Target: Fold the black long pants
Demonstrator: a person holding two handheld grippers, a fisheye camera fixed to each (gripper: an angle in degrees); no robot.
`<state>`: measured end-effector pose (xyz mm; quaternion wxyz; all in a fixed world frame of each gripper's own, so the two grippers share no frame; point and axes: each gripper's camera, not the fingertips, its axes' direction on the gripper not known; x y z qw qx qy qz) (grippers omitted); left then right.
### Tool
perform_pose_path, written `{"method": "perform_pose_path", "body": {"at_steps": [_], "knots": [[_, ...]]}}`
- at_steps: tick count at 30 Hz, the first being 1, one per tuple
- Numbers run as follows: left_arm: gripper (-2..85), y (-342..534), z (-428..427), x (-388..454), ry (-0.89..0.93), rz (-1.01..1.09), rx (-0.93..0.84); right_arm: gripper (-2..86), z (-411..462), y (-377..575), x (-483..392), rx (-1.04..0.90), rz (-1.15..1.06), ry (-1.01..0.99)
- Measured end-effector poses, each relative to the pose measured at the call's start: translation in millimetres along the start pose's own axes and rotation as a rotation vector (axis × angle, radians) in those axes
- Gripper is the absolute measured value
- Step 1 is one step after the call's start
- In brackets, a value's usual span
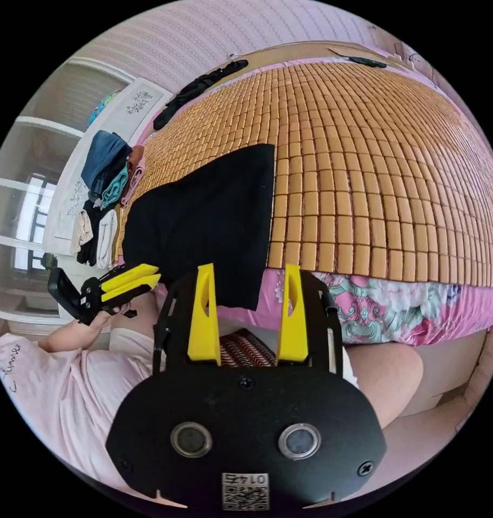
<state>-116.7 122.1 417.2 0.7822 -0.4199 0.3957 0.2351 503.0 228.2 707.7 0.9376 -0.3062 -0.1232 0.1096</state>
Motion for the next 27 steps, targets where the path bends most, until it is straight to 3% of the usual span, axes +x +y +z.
{"method": "perform_pose_path", "body": {"at_steps": [4,7,10,13,17,22,24,27], "knots": [[12.0,-20.3,18.6,37.6,0.042,0.14,-0.04,6.8,6.3,16.1,31.7,-0.14,0.064,-0.196],[13.9,-32.6,28.0,58.8,-0.023,0.205,-0.076,3.2,-30.4,26.6,31.3,-0.03,0.034,-0.313],[9.3,-40.9,33.2,68.5,-0.041,0.225,-0.099,2.2,-73.4,37.4,26.3,0.012,-0.079,-0.553],[1.6,-43.6,38.4,67.3,-0.047,0.162,-0.18,2.2,-119.3,53.2,35.3,0.061,-0.197,-0.647],[-0.3,-31.2,30.4,74.8,-0.002,0.201,-0.191,6.9,-154.8,66.5,105.3,0.219,-0.001,-0.563],[-0.9,-15.5,10.7,77.3,0.073,0.22,-0.173,16.8,-138.2,56.4,138.5,0.233,0.141,-0.577],[-0.9,-9.5,4.4,76.8,0.098,0.223,-0.171,15.7,-125.9,53.2,146.0,0.208,0.189,-0.598],[-0.9,-1.6,-4.8,78.0,0.12,0.251,-0.167,5.3,-120.4,62.2,166.1,0.234,0.298,-0.729]]}}
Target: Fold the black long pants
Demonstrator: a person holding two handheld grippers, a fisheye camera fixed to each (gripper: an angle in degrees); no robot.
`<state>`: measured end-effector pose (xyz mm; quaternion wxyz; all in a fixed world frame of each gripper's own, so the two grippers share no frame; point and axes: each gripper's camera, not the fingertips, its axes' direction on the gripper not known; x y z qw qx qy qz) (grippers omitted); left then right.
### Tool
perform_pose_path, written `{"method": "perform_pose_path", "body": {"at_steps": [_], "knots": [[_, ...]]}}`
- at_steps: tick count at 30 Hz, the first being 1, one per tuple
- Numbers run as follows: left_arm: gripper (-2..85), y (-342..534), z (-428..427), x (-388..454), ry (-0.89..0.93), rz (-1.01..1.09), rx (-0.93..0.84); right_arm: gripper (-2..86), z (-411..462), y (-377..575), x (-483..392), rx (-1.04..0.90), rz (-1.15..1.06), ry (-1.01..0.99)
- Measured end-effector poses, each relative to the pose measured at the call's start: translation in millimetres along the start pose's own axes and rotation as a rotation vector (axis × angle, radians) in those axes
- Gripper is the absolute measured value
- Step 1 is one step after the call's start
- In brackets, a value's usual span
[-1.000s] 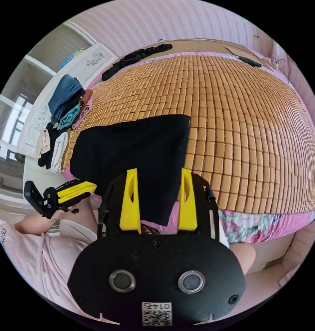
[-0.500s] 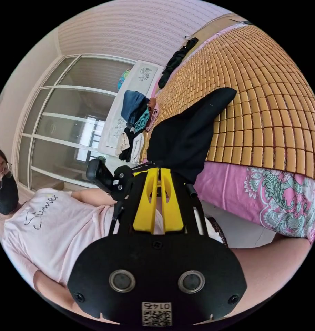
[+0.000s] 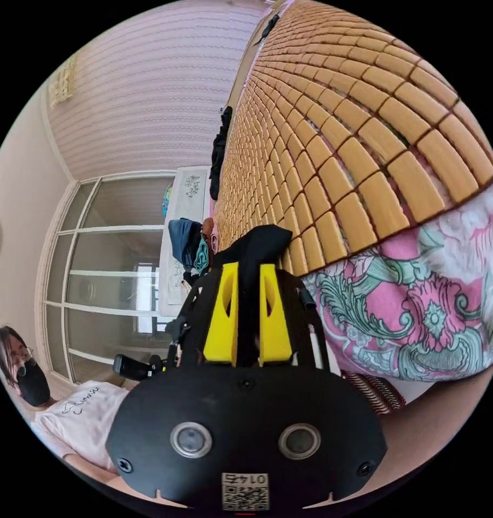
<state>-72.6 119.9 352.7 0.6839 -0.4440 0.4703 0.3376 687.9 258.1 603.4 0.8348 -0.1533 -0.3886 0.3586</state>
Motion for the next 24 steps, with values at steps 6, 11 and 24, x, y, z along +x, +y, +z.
{"method": "perform_pose_path", "body": {"at_steps": [6,11,24], "knots": [[-0.9,-3.4,-11.7,2.8,0.104,0.029,0.074,1.0,-71.4,25.1,-33.4,0.115,-0.124,-0.099],[-0.9,-20.1,-16.5,1.9,0.234,0.075,0.21,0.9,-135.8,48.9,-90.0,0.219,-0.216,-0.033],[6.1,121.4,-93.1,-99.8,-0.17,-0.555,0.363,5.9,162.0,40.0,-238.8,-0.25,-0.495,0.051]]}}
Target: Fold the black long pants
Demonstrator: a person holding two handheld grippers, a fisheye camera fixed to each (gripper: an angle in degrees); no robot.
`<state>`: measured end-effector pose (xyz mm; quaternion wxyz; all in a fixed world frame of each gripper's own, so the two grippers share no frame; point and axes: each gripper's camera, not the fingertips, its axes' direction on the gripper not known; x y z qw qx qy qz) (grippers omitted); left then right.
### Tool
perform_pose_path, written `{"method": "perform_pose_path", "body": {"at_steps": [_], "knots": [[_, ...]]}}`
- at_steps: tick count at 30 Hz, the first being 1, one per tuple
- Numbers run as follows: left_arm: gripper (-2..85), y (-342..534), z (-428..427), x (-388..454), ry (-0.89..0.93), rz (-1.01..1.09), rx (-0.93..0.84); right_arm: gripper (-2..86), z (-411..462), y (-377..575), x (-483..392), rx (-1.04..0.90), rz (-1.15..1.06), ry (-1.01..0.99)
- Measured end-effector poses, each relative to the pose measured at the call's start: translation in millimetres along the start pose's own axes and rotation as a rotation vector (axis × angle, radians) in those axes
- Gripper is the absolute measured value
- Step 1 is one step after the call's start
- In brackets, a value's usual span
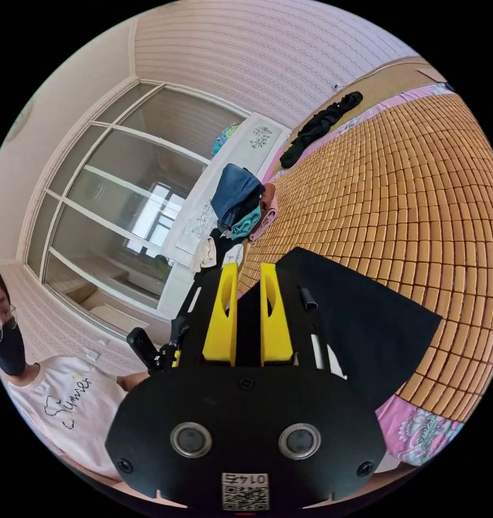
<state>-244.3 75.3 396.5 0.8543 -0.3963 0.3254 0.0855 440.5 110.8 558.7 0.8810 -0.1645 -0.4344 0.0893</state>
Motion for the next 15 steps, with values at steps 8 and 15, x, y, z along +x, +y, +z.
{"method": "perform_pose_path", "body": {"at_steps": [8,15], "knots": [[7.6,26.1,5.3,-56.1,-0.087,-0.217,-0.075,5.1,14.9,78.6,-1.0,-0.165,0.017,0.181],[10.8,-9.0,65.9,-52.2,-0.098,-0.163,-0.185,6.8,56.0,106.0,-15.1,-0.295,-0.016,0.357]]}}
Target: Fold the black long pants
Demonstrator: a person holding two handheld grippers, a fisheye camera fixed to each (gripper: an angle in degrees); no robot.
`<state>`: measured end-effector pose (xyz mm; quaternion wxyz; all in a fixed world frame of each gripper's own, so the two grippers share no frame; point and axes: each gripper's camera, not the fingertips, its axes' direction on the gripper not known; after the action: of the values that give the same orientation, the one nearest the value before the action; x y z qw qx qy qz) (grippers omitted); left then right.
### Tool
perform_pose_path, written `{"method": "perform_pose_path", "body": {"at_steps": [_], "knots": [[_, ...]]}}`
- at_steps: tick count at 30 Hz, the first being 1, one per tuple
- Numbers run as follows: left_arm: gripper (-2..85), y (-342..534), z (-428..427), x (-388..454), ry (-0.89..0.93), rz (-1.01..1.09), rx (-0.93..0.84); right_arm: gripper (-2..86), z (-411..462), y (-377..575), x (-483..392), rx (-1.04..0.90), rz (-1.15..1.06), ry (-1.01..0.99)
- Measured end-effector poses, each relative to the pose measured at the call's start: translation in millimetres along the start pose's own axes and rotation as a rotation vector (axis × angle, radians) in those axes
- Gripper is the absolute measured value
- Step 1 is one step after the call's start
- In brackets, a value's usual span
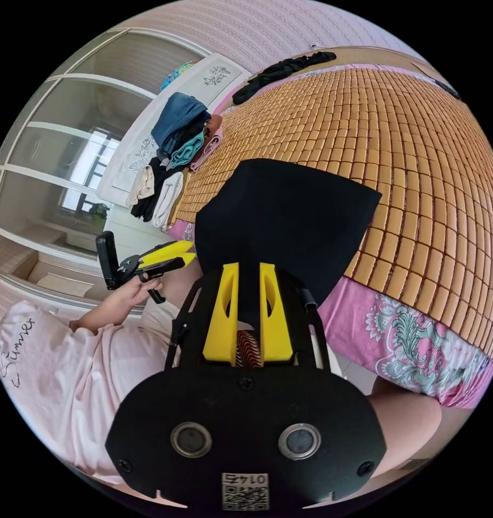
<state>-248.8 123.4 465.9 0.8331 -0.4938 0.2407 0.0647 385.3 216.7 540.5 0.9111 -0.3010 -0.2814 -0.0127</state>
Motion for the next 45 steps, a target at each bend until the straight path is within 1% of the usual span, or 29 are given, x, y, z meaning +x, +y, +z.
{"method": "perform_pose_path", "body": {"at_steps": [2,4,7,9,11,12,14,15,18,20,21,23,24,25,26,28,30,32,33,34,35,37,38,39,41,42,43,45], "knots": [[11.0,-11.0,13.3,-0.2,-0.036,0.009,-0.044,8.1,3.2,-36.2,-25.0,0.041,-0.095,0.064],[11.2,-16.6,20.6,-0.5,-0.058,0.016,-0.068,8.6,10.6,-73.1,-44.8,0.039,-0.173,0.133],[11.1,-24.0,35.7,-1.6,-0.091,0.02,-0.118,8.3,36.4,-137.9,-70.0,-0.046,-0.28,0.198],[9.9,-29.2,47.1,-1.8,-0.102,0.023,-0.169,8.5,59.6,-169.7,-77.1,-0.106,-0.305,0.258],[7.1,-37.6,55.7,-0.6,-0.094,0.033,-0.206,8.7,101.3,-199.8,-70.4,-0.238,-0.279,0.364],[6.5,-39.4,56.8,-0.3,-0.092,0.036,-0.208,8.7,113.1,-204.2,-66.5,-0.288,-0.276,0.369],[3.0,-45.0,60.0,-0.8,-0.064,0.046,-0.21,4.2,152.9,-213.8,-52.9,-0.559,-0.281,0.308],[2.1,-46.2,60.5,-1.5,-0.056,0.044,-0.211,2.9,152.7,-216.4,-52.9,-0.568,-0.287,0.306],[0.3,-52.4,54.7,-2.0,-0.031,0.057,-0.202,0.0,111.1,-234.8,-63.3,-0.423,-0.308,0.224],[0.7,-55.3,49.4,-1.1,-0.037,0.091,-0.179,-0.6,78.1,-243.1,-59.4,-0.302,-0.265,0.1],[0.9,-56.2,49.4,-2.7,-0.033,0.087,-0.173,-0.7,73.0,-243.4,-56.5,-0.28,-0.251,0.085],[3.8,-62.9,59.0,-22.2,0.016,-0.025,-0.225,-0.6,39.2,-233.8,-40.0,-0.115,-0.188,0.099],[4.5,-64.7,60.7,-28.7,0.04,-0.065,-0.235,-0.5,27.6,-229.2,-34.0,-0.072,-0.168,0.078],[5.3,-68.1,60.5,-39.6,0.103,-0.113,-0.241,-0.3,2.9,-216.5,-21.0,-0.001,-0.136,0.01],[5.7,-71.1,56.4,-47.2,0.159,-0.135,-0.228,0.0,-21.7,-198.2,-8.4,0.054,-0.117,-0.048],[5.5,-73.4,44.9,-52.9,0.194,-0.151,-0.168,0.5,-52.5,-160.1,9.1,0.127,-0.079,-0.069],[6.9,-75.6,27.7,-53.9,0.167,-0.147,-0.073,1.4,-69.3,-115.6,23.9,0.139,-0.03,-0.029],[9.5,-80.5,14.3,-53.5,0.121,-0.142,0.04,4.1,-73.6,-58.4,38.3,0.107,0.023,0.033],[10.5,-82.6,14.6,-53.0,0.118,-0.133,0.063,5.2,-72.5,-45.7,41.9,0.1,0.043,0.049],[13.1,-87.9,20.0,-52.1,0.124,-0.123,0.099,7.7,-68.6,-23.5,48.7,0.092,0.082,0.067],[16.1,-95.6,31.2,-51.2,0.16,-0.129,0.099,10.6,-62.5,-6.8,54.5,0.082,0.118,0.062],[17.7,-111.4,54.9,-47.2,0.254,-0.148,0.044,14.2,-50.2,8.5,58.0,0.063,0.137,0.023],[17.7,-121.6,71.4,-39.5,0.284,-0.125,0.004,14.7,-41.6,15.4,57.9,0.056,0.127,0.01],[17.7,-126.3,79.6,-34.3,0.281,-0.104,-0.021,15.0,-38.8,18.4,57.6,0.065,0.117,0.004],[15.5,-143.2,112.6,-9.8,0.244,-0.016,-0.19,13.1,-41.8,28.7,60.8,0.148,0.141,0.003],[14.8,-146.3,118.7,-4.6,0.225,-0.008,-0.226,12.4,-42.8,29.5,63.1,0.15,0.147,-0.008],[13.9,-151.8,120.4,4.9,0.177,0.025,-0.217,10.6,-45.2,30.0,68.3,0.137,0.159,-0.032],[13.4,-159.1,125.8,15.7,0.139,0.053,-0.241,7.6,-52.1,30.1,77.3,0.113,0.175,-0.062]]}}
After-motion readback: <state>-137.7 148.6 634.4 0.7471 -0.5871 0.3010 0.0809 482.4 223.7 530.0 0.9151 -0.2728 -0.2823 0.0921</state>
